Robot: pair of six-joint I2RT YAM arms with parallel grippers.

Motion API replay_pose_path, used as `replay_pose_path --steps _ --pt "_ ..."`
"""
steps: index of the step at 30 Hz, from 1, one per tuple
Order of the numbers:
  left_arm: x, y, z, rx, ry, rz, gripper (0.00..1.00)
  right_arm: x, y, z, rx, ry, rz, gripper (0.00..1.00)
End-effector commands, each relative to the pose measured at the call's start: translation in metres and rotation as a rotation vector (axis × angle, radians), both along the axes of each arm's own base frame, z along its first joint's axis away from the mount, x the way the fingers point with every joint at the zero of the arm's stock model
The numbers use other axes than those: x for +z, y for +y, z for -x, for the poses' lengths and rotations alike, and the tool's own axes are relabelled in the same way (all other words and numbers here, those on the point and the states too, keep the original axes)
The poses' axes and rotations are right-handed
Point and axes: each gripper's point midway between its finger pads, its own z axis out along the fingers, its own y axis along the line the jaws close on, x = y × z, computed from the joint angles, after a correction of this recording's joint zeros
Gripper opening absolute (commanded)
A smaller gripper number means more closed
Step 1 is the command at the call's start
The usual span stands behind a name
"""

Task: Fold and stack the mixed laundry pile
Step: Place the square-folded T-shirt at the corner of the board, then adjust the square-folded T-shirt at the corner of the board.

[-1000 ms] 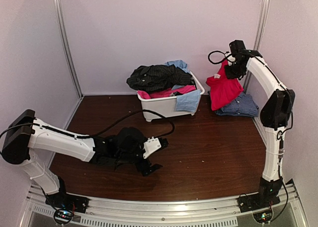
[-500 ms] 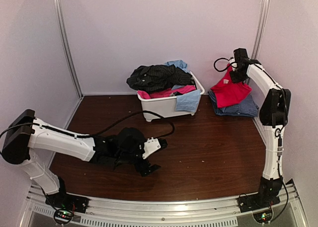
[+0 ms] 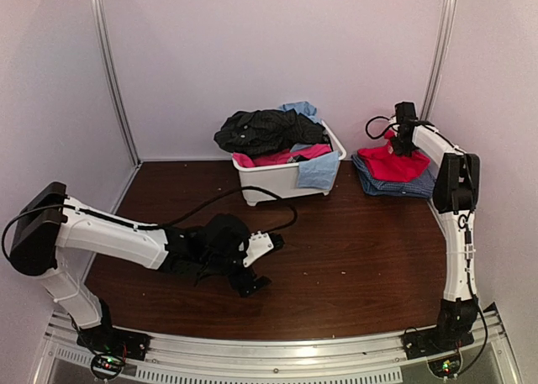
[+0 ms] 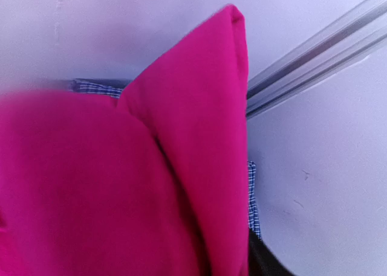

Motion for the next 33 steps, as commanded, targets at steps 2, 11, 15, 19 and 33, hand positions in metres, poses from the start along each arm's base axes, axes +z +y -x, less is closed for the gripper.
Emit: replay_pose_path --steps 2,11,15,19,33 --pt "0.006 -0.011 -0.009 0.016 0.004 0.020 0.98 0.006 -0.042 0.004 -0.165 -0.063 0.012 0.68" --pt "0.003 -0.008 -0.014 0.028 0.012 0.012 0.98 0.052 -0.067 0.016 -0.218 -0.179 -0.157 0.89" --pt "0.003 -0.007 -0.016 0.036 0.014 0.015 0.98 0.065 -0.040 0.013 -0.097 -0.190 -0.282 0.88" --pt "0.001 -0.005 -0.016 0.039 0.013 0.017 0.98 0.057 0.010 0.019 0.067 -0.144 -0.505 0.79" --pt "-0.006 -0.002 -0.011 0.059 0.067 0.045 0.98 0.004 0.116 0.127 0.150 -0.132 -1.009 0.63"
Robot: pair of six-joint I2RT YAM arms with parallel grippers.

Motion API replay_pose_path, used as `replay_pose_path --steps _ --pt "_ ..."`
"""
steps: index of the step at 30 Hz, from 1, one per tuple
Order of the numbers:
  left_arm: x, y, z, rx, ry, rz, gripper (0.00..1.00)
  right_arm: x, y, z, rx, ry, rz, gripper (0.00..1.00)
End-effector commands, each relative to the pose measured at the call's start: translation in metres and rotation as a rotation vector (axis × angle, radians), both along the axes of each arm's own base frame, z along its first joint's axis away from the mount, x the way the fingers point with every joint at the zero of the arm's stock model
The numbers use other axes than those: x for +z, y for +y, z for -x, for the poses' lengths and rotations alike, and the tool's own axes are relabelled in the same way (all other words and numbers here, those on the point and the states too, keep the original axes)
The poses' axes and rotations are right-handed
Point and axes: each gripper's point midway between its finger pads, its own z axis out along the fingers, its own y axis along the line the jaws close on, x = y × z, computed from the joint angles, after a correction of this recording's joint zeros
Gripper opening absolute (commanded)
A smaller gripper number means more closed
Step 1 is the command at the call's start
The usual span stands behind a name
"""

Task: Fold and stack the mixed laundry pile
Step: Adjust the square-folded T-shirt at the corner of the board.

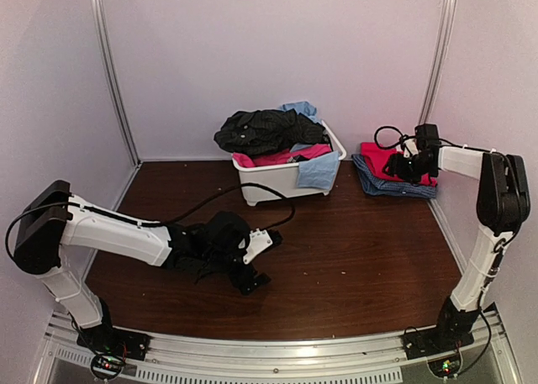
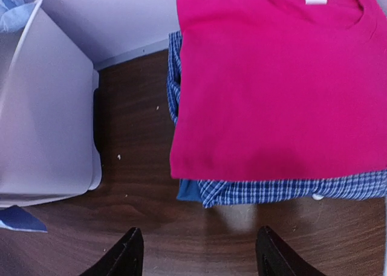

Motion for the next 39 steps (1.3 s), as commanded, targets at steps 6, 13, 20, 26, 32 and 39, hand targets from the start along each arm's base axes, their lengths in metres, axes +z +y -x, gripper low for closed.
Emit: replay_pose_path --steps 6,13,20,26,32,39 --pt "0.003 -0.005 -0.003 0.008 0.012 0.047 0.98 -0.015 0.025 -0.007 -0.014 -0.091 -0.264 0.64" --pt "0.004 -0.003 -0.005 0.022 0.004 0.045 0.98 -0.035 0.019 -0.026 -0.049 -0.067 -0.251 0.65" --pt "0.005 -0.001 -0.006 0.023 -0.001 0.036 0.98 -0.038 0.010 -0.046 -0.084 -0.117 -0.237 0.66" --pt "0.003 -0.001 -0.007 0.022 -0.004 0.024 0.98 -0.042 0.005 -0.060 -0.107 -0.162 -0.240 0.68" --pt "0.002 -0.002 -0.007 0.021 -0.003 0.020 0.98 -0.041 0.029 -0.075 0.020 -0.229 -0.332 0.65" --pt "0.001 -0.003 -0.007 0.022 -0.002 0.019 0.98 -0.027 0.074 -0.066 0.186 -0.254 -0.401 0.62"
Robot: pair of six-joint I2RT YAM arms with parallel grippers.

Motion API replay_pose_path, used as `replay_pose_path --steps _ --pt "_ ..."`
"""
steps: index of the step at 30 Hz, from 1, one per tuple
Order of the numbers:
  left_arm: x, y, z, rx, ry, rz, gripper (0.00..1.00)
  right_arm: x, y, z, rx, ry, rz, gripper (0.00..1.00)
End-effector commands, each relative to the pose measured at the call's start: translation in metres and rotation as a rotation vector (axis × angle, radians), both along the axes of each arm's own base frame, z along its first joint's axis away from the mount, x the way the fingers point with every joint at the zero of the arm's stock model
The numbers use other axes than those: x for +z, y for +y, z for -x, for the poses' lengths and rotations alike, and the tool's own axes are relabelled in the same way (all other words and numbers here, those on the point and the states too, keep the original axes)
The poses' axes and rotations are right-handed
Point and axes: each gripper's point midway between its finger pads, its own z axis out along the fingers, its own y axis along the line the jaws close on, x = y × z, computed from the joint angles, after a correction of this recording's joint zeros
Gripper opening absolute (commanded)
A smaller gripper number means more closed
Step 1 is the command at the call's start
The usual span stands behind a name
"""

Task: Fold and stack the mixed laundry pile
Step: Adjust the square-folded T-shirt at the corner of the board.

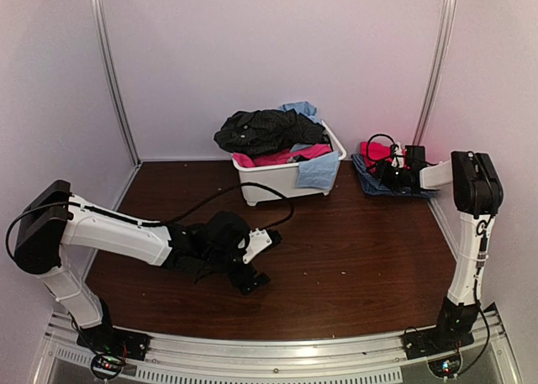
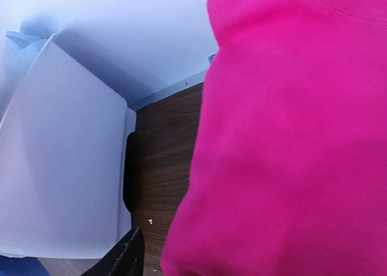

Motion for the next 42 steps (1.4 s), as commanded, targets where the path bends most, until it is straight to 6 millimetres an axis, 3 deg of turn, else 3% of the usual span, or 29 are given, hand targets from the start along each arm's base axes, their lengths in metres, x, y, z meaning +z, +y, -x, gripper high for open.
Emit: replay_pose_path --steps 1,7,10,15,19,21,24,38,40,42 --pt "0.002 -0.004 -0.007 0.010 -0.014 0.015 0.98 0.034 0.042 0.000 0.154 -0.111 -0.050 0.62" --pt "0.002 -0.005 -0.006 0.007 -0.010 0.015 0.98 0.028 0.092 0.016 0.286 -0.090 -0.060 0.60" --pt "0.004 -0.004 -0.006 0.010 -0.012 0.022 0.98 0.043 0.100 0.023 0.324 -0.112 -0.061 0.51" --pt "0.008 -0.004 -0.005 0.009 -0.013 0.038 0.98 0.095 0.080 0.020 0.252 -0.173 0.110 0.42" --pt "0.009 -0.006 -0.005 0.005 -0.012 0.044 0.98 0.105 0.042 0.012 0.098 -0.112 0.319 0.34" --pt "0.008 -0.007 -0.005 0.004 -0.009 0.042 0.98 0.101 0.020 0.007 0.006 -0.068 0.427 0.31" --pt "0.008 -0.008 -0.006 0.005 -0.012 0.040 0.98 0.084 0.004 0.004 -0.041 0.004 0.549 0.30" --pt "0.012 -0.007 -0.012 0.031 -0.030 0.034 0.98 0.006 -0.011 -0.004 -0.082 0.226 0.870 0.32" --pt "0.020 -0.007 -0.014 0.039 -0.040 0.056 0.98 0.002 -0.012 -0.001 -0.080 0.243 0.891 0.27" --pt "0.031 -0.004 -0.018 0.065 -0.051 0.094 0.98 0.007 -0.007 0.003 -0.066 0.241 0.886 0.11"
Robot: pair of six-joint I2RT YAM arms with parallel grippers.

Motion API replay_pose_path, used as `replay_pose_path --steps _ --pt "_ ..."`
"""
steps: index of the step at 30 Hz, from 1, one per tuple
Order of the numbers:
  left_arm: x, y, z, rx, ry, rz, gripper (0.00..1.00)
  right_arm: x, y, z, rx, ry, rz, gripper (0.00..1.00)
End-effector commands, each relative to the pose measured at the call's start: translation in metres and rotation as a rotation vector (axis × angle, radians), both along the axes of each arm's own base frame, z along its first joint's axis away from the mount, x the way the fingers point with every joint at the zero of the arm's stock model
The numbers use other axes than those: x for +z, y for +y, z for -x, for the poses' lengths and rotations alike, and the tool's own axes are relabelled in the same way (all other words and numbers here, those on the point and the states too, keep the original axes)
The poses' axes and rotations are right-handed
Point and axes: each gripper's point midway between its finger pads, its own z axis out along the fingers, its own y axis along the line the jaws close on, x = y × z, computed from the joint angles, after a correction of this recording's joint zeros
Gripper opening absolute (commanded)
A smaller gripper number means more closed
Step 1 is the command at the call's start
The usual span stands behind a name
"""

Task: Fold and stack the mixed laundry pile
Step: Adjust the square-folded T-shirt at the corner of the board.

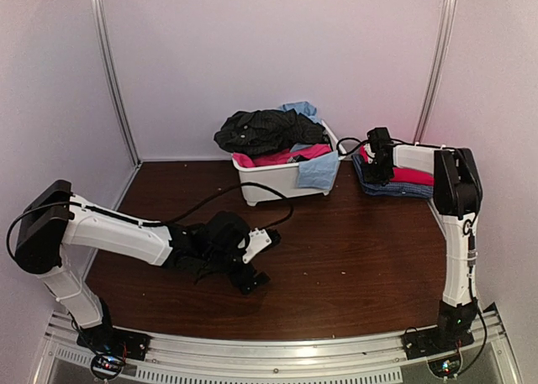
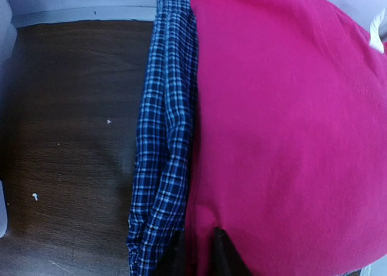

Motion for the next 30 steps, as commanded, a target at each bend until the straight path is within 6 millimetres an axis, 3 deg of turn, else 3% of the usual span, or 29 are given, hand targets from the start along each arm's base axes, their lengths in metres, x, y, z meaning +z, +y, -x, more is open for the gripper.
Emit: replay_pose_path --steps 1,2,4,7,8,10,11,13,17,20,24,27,28,30 --pt "0.042 -0.003 -0.020 0.068 -0.056 0.130 0.98 0.023 -0.002 0.008 -0.010 -0.001 0.074 0.06" --pt "0.050 -0.001 -0.024 0.081 -0.061 0.163 0.98 0.029 0.002 0.010 -0.001 -0.013 0.066 0.00" --pt "0.067 0.005 -0.031 0.104 -0.066 0.220 0.98 0.040 0.006 0.014 0.011 -0.038 0.049 0.00" --pt "0.094 0.014 -0.047 0.143 -0.086 0.290 0.98 0.040 0.010 0.015 0.030 -0.029 0.029 0.00" --pt "0.105 0.016 -0.054 0.159 -0.092 0.318 0.98 0.042 0.014 0.014 0.043 -0.020 0.016 0.04" --pt "0.129 0.022 -0.070 0.194 -0.116 0.365 0.98 0.044 0.019 0.018 0.064 -0.005 -0.008 0.30" --pt "0.144 0.027 -0.080 0.220 -0.135 0.387 0.98 0.052 0.021 0.020 0.067 -0.021 -0.026 0.44" --pt "0.174 0.037 -0.103 0.280 -0.180 0.425 0.98 0.076 0.023 0.024 0.072 -0.089 -0.060 0.61" --pt "0.209 0.061 -0.158 0.413 -0.226 0.390 0.98 0.131 0.023 0.035 0.086 -0.222 -0.119 0.82" --pt "0.234 0.076 -0.201 0.487 -0.245 0.400 0.98 0.155 0.022 0.044 0.102 -0.253 -0.141 0.89" --pt "0.258 0.079 -0.249 0.491 -0.297 0.394 0.98 0.188 0.010 0.060 0.068 -0.336 -0.201 1.00" --pt "0.259 0.075 -0.284 0.494 -0.338 0.335 0.98 0.208 -0.004 0.077 0.073 -0.418 -0.337 1.00" --pt "0.270 0.073 -0.297 0.495 -0.360 0.336 0.98 0.214 -0.006 0.083 0.082 -0.438 -0.383 1.00" --pt "0.252 0.070 -0.317 0.497 -0.340 0.291 0.98 0.220 -0.008 0.095 0.113 -0.457 -0.445 1.00"
